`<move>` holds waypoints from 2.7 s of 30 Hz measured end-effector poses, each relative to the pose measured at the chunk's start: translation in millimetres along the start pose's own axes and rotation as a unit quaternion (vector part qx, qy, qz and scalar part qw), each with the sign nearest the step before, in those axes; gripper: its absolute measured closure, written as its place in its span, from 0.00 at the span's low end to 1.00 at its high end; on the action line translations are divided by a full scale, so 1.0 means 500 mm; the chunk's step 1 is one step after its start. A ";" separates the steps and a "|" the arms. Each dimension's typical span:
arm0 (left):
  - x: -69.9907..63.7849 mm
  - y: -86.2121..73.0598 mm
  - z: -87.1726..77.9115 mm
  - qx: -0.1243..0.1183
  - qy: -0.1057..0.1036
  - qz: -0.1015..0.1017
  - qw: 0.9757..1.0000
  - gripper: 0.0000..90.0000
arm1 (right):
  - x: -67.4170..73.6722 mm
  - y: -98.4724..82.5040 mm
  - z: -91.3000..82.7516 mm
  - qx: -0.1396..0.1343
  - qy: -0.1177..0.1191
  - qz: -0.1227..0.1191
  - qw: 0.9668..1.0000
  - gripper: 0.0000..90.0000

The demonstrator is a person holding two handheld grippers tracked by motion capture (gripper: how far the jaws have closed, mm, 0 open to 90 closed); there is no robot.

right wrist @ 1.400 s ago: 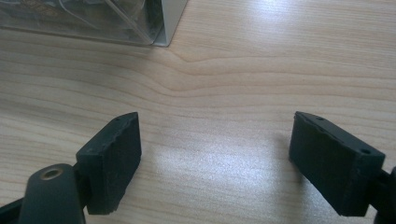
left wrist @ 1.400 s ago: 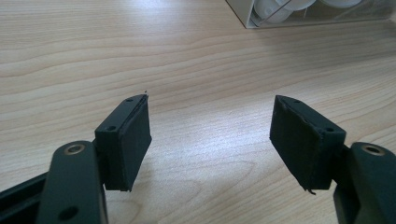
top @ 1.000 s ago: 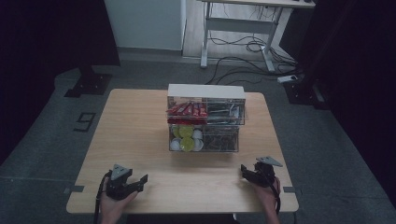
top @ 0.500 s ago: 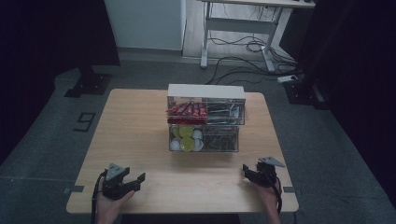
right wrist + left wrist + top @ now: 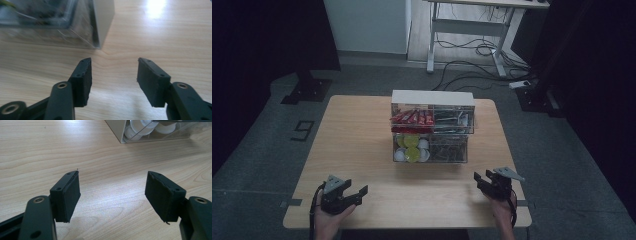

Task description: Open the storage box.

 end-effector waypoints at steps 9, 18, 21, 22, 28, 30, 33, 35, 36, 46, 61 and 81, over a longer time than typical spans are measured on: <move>-0.007 -0.008 0.009 0.010 -0.004 0.003 1.000 0.32 | 0.042 0.032 -0.019 -0.025 0.040 -0.010 0.999 0.70; -0.009 -0.008 0.010 0.010 -0.005 0.003 1.000 0.32 | 0.080 0.054 -0.031 -0.046 0.064 -0.022 0.997 0.82; -0.010 -0.010 0.011 0.013 -0.006 0.004 1.000 0.32 | 0.086 0.058 -0.033 -0.049 0.070 -0.023 0.996 0.85; -0.011 -0.012 0.013 0.015 -0.006 0.004 1.000 0.32 | 0.088 0.059 -0.033 -0.050 0.072 -0.022 0.996 0.86; -0.014 -0.015 0.016 0.021 -0.008 0.006 1.000 0.32 | 0.096 0.063 -0.034 -0.053 0.085 -0.025 0.995 0.93; -0.015 -0.016 0.017 0.023 -0.009 0.005 1.000 0.32 | 0.099 0.066 -0.034 -0.057 0.090 -0.024 0.994 0.96; -0.015 -0.016 0.018 0.024 -0.013 0.001 1.000 0.32 | 0.103 0.067 -0.033 -0.058 0.093 -0.024 0.994 0.98; -0.015 -0.017 0.017 0.024 -0.013 0.001 1.000 0.32 | 0.106 0.068 -0.032 -0.059 0.096 -0.023 0.993 0.98; -0.015 -0.017 0.017 0.024 -0.013 0.001 1.000 0.32 | 0.108 0.068 -0.031 -0.058 0.097 -0.024 0.993 0.98; -0.019 -0.019 0.019 0.028 -0.016 0.002 0.999 0.32 | 0.135 0.060 -0.008 -0.048 0.115 -0.030 0.992 0.99; -0.019 -0.025 0.023 0.037 -0.021 0.001 0.999 0.31 | 0.160 0.054 0.029 -0.035 0.126 -0.040 0.991 0.99; -0.013 -0.027 0.023 0.041 -0.022 -0.006 0.999 0.31 | 0.169 0.035 0.078 -0.011 0.130 -0.040 0.991 0.99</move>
Point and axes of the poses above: each handheld gripper's, and its own axes: z roughly forward along the jaws, y roughly out of its top, x roughly to its left, the point moved 5 cm from there along z, roughly forward along the jaws, and after that the axes turned 11 degrees about -x, right-handed, at the moved point
